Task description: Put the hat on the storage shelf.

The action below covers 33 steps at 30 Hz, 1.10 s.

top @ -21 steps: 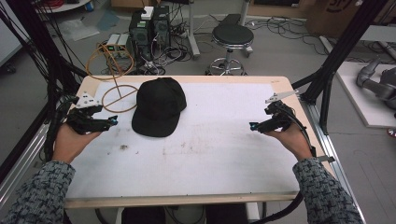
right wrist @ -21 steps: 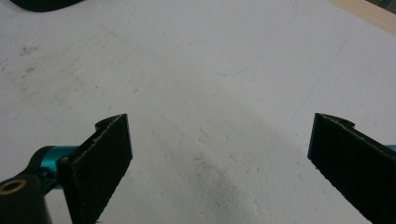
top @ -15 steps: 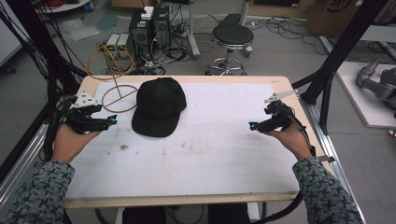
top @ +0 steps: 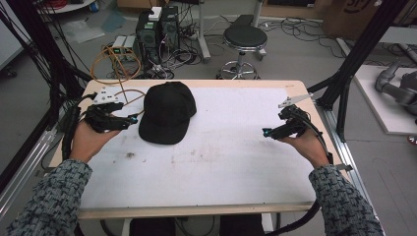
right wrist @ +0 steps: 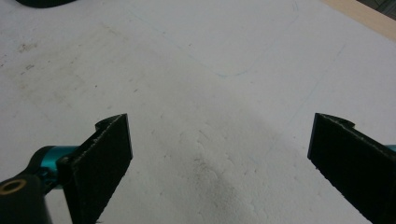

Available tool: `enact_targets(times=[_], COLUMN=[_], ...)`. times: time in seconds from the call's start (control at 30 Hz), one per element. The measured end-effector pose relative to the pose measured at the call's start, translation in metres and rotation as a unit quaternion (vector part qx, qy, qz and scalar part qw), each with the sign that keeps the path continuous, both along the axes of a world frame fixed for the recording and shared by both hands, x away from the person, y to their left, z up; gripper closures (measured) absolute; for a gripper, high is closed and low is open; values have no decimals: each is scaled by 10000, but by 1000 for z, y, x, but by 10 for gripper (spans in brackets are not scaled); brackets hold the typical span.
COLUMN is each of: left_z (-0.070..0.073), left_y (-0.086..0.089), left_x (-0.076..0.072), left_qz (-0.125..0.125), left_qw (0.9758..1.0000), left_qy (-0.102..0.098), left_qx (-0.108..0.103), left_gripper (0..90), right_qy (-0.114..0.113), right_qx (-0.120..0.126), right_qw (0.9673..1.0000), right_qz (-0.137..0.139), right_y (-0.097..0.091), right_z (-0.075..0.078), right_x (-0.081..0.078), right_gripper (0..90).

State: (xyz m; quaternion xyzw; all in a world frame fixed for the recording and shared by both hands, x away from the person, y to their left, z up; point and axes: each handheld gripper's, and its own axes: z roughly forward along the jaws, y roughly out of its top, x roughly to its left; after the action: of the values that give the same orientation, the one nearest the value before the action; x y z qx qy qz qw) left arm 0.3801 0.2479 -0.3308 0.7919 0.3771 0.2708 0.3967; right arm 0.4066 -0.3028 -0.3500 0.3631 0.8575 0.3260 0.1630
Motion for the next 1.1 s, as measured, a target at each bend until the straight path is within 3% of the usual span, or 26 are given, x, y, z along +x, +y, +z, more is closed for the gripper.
enact_targets(times=[0.4,0.8,0.87,1.03,1.1], left_z=[6,11,12,13,14], left_y=[-21,-50,-54,-62,-63], left_x=[19,47,54,69,75], left_qz=[-80,-122,-205,-356,-431], left_qw=[10000,9999,9998,9993,9989], left_qy=[-22,43,62,120,141], left_qx=[-31,26,-40,25,-63], left_gripper=[350,351,354,353,353], right_qy=[37,60,43,49,45], right_qx=[-10,-25,-23,-1,-4], right_qw=[10000,10000,10000,10000,9999], right_qz=[-17,-16,-33,-81,-93], right_y=[-6,-11,-14,-18,-19], right_z=[1,1,1,0,0], right_x=[0,-1,-1,-1,-1], right_gripper=[61,61,61,61,61])
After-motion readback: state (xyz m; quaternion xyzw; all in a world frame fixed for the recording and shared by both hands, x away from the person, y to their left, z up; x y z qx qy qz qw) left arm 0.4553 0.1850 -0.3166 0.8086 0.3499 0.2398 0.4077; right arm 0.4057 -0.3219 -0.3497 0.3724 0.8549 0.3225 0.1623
